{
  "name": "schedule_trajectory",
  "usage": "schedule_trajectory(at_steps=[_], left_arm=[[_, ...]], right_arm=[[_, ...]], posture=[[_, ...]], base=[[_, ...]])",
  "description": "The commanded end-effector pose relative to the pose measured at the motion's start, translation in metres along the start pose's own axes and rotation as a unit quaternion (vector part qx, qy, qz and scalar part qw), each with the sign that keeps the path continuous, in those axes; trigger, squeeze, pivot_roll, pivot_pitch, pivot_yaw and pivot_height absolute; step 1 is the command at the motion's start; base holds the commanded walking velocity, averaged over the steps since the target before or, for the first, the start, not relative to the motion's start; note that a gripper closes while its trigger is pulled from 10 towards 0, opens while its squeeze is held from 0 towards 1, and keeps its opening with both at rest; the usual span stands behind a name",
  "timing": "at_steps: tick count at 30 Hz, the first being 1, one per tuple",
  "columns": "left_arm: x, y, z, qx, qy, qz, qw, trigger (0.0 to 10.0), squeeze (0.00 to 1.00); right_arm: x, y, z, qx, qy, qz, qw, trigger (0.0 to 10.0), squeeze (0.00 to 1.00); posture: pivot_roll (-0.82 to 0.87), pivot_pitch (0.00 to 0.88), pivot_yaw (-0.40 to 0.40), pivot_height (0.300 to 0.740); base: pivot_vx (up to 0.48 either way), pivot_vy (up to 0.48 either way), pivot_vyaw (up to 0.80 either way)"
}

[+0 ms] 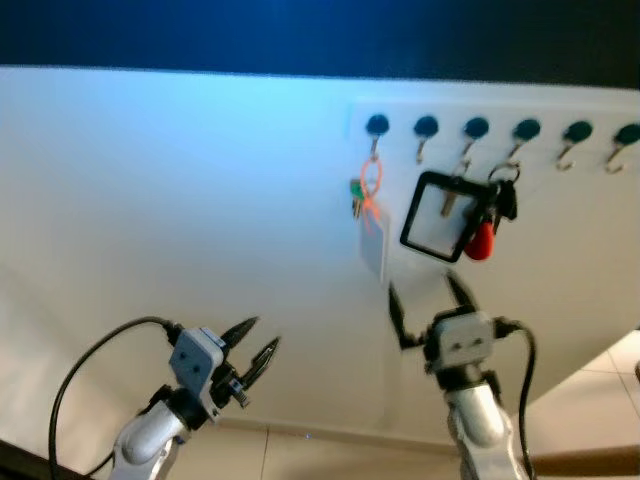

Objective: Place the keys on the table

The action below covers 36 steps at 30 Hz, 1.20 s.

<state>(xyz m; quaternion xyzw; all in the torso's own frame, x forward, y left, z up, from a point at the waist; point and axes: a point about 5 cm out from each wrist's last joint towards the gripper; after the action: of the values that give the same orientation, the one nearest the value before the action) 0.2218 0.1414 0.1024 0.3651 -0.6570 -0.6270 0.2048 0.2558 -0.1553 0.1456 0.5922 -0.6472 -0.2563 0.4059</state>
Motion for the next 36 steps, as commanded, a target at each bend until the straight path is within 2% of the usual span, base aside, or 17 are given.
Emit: schedule_trajectory(at_steps=[1, 4, 7, 11, 14, 17, 20, 21, 23, 26, 27, 36], left_arm=[[0.002, 0.001, 0.004, -0.011, -0.016, 0.001, 1.000, 10.0, 0.00], [0.008, 0.006, 0.003, -0.006, -0.030, 0.004, 1.000, 10.0, 0.00], [0.015, 0.011, 0.003, -0.009, -0.049, 0.006, 0.999, 10.0, 0.00], [0.018, 0.019, 0.006, -0.022, -0.053, 0.012, 0.998, 10.0, 0.00], [0.018, 0.022, 0.007, -0.022, -0.046, 0.001, 0.999, 10.0, 0.00], [0.018, 0.025, 0.007, -0.014, -0.036, 0.004, 0.999, 10.0, 0.00], [0.017, 0.030, 0.007, -0.001, -0.029, 0.003, 1.000, 10.0, 0.00], [0.015, 0.036, 0.006, 0.010, -0.024, 0.000, 1.000, 10.0, 0.00], [0.015, 0.040, 0.005, 0.017, -0.021, -0.003, 1.000, 10.0, 0.00], [0.014, 0.044, 0.005, 0.020, -0.019, -0.005, 1.000, 10.0, 0.00], [0.014, 0.051, 0.006, 0.030, -0.011, -0.006, 0.999, 10.0, 0.00], [0.013, 0.057, 0.007, 0.040, 0.004, -0.007, 0.999, 10.0, 0.00]], right_arm=[[-0.002, -0.002, 0.008, -0.014, 0.001, -0.002, 1.000, 10.0, 0.00], [-0.005, 0.000, 0.016, -0.023, 0.006, -0.006, 1.000, 10.0, 0.00], [-0.007, -0.005, 0.038, -0.062, 0.023, -0.009, 0.998, 10.0, 0.00], [-0.006, -0.002, 0.050, -0.084, 0.023, -0.012, 0.996, 10.0, 0.00], [-0.002, 0.002, 0.057, -0.093, 0.014, -0.015, 0.995, 10.0, 0.00], [0.001, 0.009, 0.056, -0.083, 0.005, -0.022, 0.996, 10.0, 0.00], [0.006, 0.024, 0.048, -0.057, -0.003, -0.030, 0.998, 10.0, 0.00], [0.010, 0.037, 0.041, -0.035, -0.004, -0.036, 0.999, 10.0, 0.00], [0.012, 0.044, 0.038, -0.024, -0.003, -0.041, 0.999, 10.0, 0.00], [0.012, 0.050, 0.037, -0.016, 0.004, -0.045, 0.999, 10.0, 0.00], [0.012, 0.059, 0.034, -0.003, 0.017, -0.051, 0.999, 10.0, 0.00], [0.006, 0.074, 0.028, 0.008, 0.048, -0.072, 0.996, 10.0, 0.00]], posture=[[0.02, 0.098, 0.014, 0.740], [0.01, 0.100, 0.015, 0.740], [0.01, 0.107, 0.013, 0.740], [0.01, 0.107, 0.011, 0.740], [0.01, 0.109, 0.013, 0.740], [0.01, 0.110, 0.015, 0.740], [0.00, 0.111, 0.020, 0.740], [0.00, 0.113, 0.023, 0.740], [0.00, 0.114, 0.024, 0.740], [0.00, 0.114, 0.025, 0.740], [0.00, 0.116, 0.026, 0.740], [0.01, 0.118, 0.019, 0.740]], base=[[0.000, 0.000, 0.00], [0.000, 0.000, 0.00], [0.000, 0.000, 0.00], [0.000, 0.000, 0.00], [0.000, 0.000, 0.00], [0.000, 0.000, 0.00], [0.000, 0.000, 0.00], [0.000, 0.000, 0.00], [0.000, 0.000, 0.00], [0.000, 0.000, 0.00], [0.000, 0.000, 0.00], [0.000, 0.000, 0.00]])
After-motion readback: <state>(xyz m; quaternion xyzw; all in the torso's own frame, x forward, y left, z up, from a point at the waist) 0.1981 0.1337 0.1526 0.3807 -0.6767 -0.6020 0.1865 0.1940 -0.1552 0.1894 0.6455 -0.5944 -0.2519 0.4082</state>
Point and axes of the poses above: a point about 5 cm out from each wrist's last joint towards the gripper, its own z axis pointing back from the gripper into the wrist, its own y axis along the axis of the wrist's last joint, x = y × z, and after that the axes turned 3 degrees about -z, right-handed
